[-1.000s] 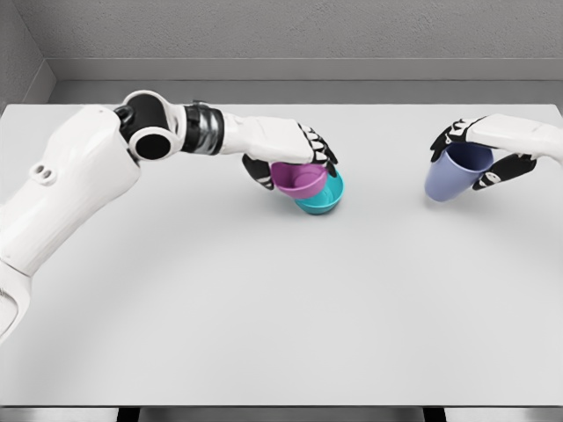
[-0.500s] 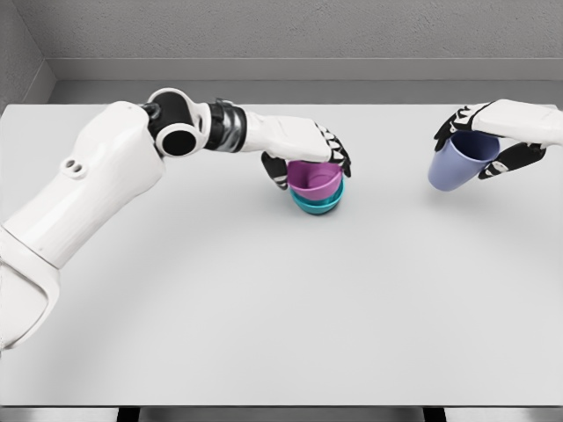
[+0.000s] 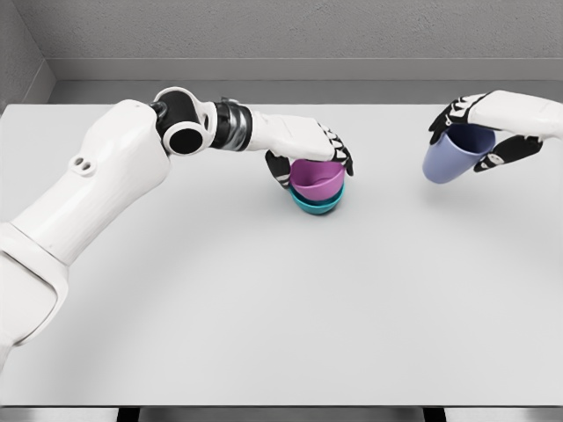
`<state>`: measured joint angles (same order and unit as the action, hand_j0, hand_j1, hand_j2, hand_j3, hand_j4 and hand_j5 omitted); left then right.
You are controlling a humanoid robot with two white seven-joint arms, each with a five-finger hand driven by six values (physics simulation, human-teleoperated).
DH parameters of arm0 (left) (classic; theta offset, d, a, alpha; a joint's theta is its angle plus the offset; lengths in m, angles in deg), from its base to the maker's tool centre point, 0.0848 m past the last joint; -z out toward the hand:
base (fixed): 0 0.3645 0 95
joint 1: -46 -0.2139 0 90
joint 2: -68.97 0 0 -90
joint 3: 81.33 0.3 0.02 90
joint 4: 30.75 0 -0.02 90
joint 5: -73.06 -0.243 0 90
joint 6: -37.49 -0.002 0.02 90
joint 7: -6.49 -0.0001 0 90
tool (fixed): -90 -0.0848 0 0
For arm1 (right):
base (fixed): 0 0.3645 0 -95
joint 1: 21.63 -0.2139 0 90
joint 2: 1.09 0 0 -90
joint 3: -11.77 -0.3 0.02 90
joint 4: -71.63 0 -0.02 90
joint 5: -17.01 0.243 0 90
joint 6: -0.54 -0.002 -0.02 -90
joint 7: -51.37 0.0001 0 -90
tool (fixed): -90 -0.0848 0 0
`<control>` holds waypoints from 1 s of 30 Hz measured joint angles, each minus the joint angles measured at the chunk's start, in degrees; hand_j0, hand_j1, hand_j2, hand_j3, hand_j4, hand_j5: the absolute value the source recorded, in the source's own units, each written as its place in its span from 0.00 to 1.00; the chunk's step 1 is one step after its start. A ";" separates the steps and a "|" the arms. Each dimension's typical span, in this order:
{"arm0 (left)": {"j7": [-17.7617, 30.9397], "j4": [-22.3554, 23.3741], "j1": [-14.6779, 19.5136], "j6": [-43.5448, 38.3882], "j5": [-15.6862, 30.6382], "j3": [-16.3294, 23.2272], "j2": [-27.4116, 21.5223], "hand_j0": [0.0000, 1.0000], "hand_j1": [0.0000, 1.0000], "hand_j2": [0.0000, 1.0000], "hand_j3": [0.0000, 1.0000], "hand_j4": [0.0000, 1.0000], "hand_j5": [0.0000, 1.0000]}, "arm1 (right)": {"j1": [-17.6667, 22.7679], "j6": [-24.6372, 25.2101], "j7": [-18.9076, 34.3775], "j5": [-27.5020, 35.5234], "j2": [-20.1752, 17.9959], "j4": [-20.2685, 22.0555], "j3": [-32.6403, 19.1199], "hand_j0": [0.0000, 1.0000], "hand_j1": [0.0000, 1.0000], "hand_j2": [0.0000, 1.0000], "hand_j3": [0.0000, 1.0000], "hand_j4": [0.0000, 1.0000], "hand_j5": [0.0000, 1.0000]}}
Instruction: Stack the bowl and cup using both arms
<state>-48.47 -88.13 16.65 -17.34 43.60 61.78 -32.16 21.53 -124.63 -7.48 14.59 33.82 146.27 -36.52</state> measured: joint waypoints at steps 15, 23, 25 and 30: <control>0.00 0.93 0.09 -0.01 -0.89 -0.15 0.61 1.00 1.00 1.00 1.00 1.00 1.00 | -0.09 0.00 0.00 -0.01 0.24 1.22 0.00 0.62 0.62 0.62 0.62 0.62 0.62; 0.00 0.94 0.00 -0.01 -0.94 -0.35 0.48 1.00 1.00 1.00 1.00 1.00 1.00 | -0.09 0.00 -0.03 0.02 0.31 1.59 -0.02 0.62 0.62 0.62 0.62 0.62 0.62; 0.00 0.65 -0.09 -0.01 -0.75 -0.80 0.32 1.00 1.00 1.00 1.00 1.00 1.00 | -0.09 0.00 -0.06 0.05 0.31 1.99 -0.07 0.62 0.62 0.62 0.62 0.62 0.62; 0.00 -0.05 -0.09 -0.02 -0.38 -1.86 -1.04 1.00 1.00 1.00 1.00 1.00 1.00 | -0.09 0.00 -0.14 0.08 0.43 2.36 -0.16 0.62 0.62 0.62 0.62 0.62 0.62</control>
<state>-48.47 -88.18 16.56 -17.36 43.22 59.92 -33.20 21.44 -124.63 -7.63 14.67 34.25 148.63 -36.68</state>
